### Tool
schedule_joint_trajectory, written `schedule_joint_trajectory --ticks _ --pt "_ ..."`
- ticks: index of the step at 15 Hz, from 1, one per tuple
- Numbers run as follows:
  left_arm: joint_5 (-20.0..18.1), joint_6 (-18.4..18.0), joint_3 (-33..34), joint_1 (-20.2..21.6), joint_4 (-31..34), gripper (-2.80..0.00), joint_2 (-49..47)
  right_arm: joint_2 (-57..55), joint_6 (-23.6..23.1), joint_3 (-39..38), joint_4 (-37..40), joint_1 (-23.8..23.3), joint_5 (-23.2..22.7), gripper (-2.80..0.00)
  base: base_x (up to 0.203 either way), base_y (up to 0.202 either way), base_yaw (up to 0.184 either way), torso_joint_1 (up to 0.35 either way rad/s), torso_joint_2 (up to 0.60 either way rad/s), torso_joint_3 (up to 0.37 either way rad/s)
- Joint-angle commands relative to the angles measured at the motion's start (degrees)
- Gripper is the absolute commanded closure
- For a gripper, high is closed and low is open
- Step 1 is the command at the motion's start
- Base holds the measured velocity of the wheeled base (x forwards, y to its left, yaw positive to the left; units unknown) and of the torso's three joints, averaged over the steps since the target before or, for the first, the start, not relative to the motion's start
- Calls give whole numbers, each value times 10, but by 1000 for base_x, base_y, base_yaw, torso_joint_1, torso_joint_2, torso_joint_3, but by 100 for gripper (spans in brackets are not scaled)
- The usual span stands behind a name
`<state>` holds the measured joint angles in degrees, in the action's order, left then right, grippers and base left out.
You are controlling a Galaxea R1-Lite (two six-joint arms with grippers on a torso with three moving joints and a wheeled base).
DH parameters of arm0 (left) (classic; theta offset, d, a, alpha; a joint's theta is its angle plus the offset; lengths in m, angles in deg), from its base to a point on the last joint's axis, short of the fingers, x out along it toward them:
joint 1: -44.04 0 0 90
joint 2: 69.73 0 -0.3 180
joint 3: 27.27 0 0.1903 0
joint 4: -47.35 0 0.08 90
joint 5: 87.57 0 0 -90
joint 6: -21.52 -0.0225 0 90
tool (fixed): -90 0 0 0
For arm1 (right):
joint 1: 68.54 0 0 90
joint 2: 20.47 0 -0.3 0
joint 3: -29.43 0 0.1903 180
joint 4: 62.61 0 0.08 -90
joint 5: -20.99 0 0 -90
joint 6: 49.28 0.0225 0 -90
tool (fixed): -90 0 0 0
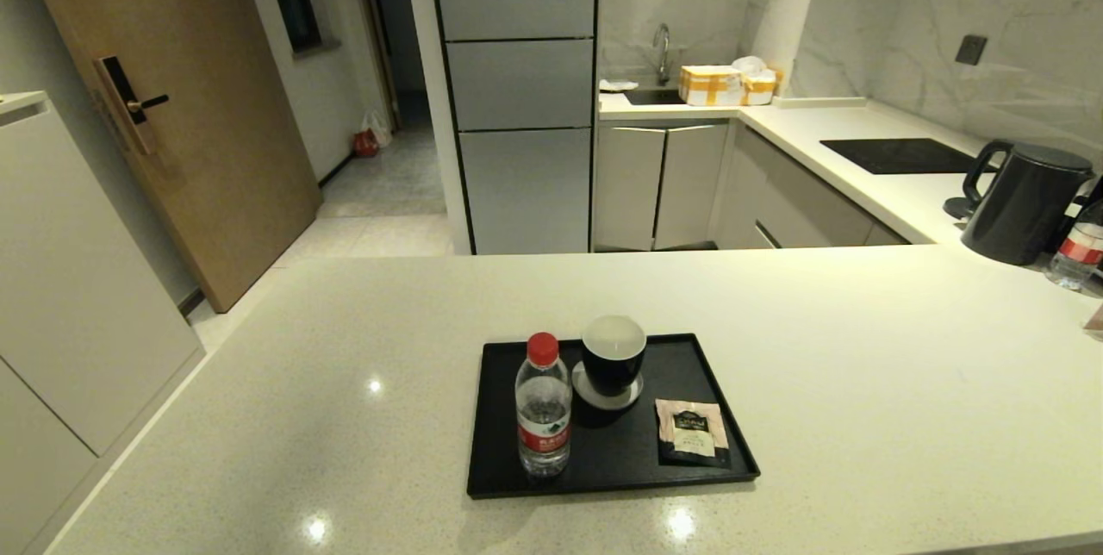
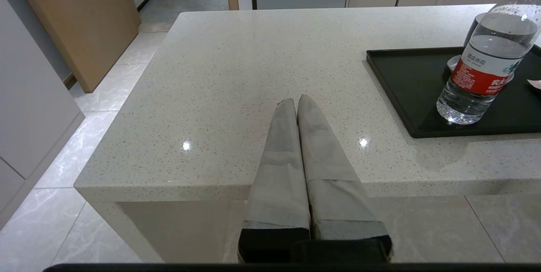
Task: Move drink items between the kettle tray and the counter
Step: Pick up the tea bag
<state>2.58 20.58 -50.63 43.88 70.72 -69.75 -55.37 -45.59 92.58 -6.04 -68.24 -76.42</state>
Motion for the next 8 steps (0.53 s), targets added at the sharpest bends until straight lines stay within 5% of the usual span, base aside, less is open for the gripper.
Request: schedule_joint_trajectory --ticks 1,8 --pt "0 0 0 0 0 0 1 -184 0 25 13 2 -16 0 0 0 0 0 0 0" --pt "2 -4 -1 0 1 0 1 -411 18 40 -105 60 -65 0 0 0 0 0 0 0"
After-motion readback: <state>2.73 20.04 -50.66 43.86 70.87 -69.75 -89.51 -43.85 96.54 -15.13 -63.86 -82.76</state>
